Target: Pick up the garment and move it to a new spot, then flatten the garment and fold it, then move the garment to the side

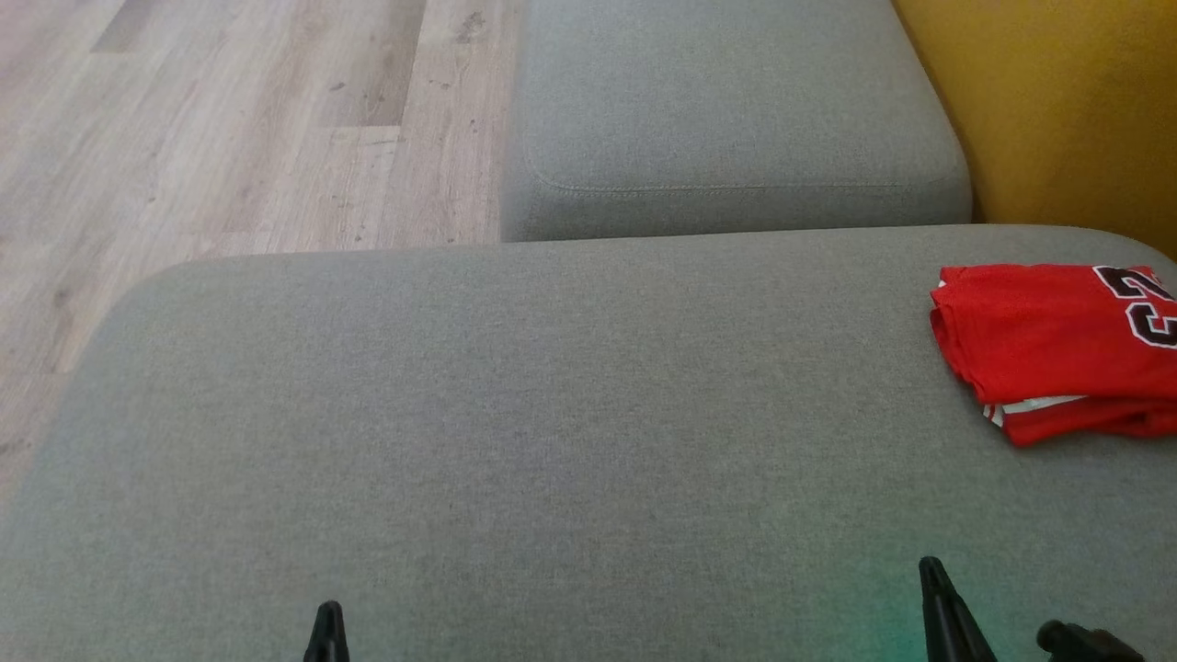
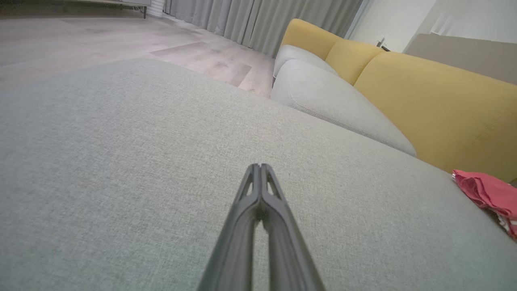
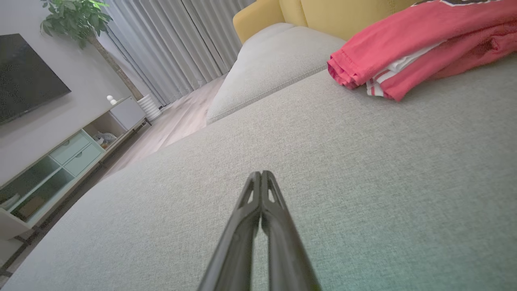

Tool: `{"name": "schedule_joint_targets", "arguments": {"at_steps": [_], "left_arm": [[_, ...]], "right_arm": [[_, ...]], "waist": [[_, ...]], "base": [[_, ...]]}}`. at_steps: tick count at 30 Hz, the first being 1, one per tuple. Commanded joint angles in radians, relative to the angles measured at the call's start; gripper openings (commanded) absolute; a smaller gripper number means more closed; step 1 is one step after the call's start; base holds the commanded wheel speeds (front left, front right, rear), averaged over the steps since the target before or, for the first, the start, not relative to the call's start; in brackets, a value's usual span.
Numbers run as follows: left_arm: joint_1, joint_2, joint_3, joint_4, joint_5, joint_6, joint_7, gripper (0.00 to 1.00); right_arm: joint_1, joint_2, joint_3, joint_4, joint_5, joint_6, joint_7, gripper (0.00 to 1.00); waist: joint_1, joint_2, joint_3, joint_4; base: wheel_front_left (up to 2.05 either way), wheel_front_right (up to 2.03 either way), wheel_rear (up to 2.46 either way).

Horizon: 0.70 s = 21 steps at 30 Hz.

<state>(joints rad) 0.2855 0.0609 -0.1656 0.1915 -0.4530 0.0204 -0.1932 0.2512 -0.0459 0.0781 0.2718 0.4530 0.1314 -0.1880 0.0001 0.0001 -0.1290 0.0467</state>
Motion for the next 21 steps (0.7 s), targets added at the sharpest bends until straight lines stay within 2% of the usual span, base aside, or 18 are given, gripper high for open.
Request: {"name": "schedule_joint_targets", "arguments": {"at_steps": [1,21], "left_arm": [[-0.054,0.011,0.017,-0.025,-0.037,-0.008,0.006,0.00],[-0.123,0.017,0.057,-0.011,-0.279,-0.038,0.056,0.00]], "right_arm": [[-0.056,-0.014,-0.006,-0.031,0.040,0.000,0.006,0.00],[-0.117,-0.020,-0.033,-0.031,0.278,0.000,0.058,0.00]], "waist": [[-0.0001,-0.0001,0.003,-0.001],[-0.0001,-0.0001,0.029,-0.010]], "base": [[0.00,0.00,0.00],[0.00,0.00,0.00]]}}
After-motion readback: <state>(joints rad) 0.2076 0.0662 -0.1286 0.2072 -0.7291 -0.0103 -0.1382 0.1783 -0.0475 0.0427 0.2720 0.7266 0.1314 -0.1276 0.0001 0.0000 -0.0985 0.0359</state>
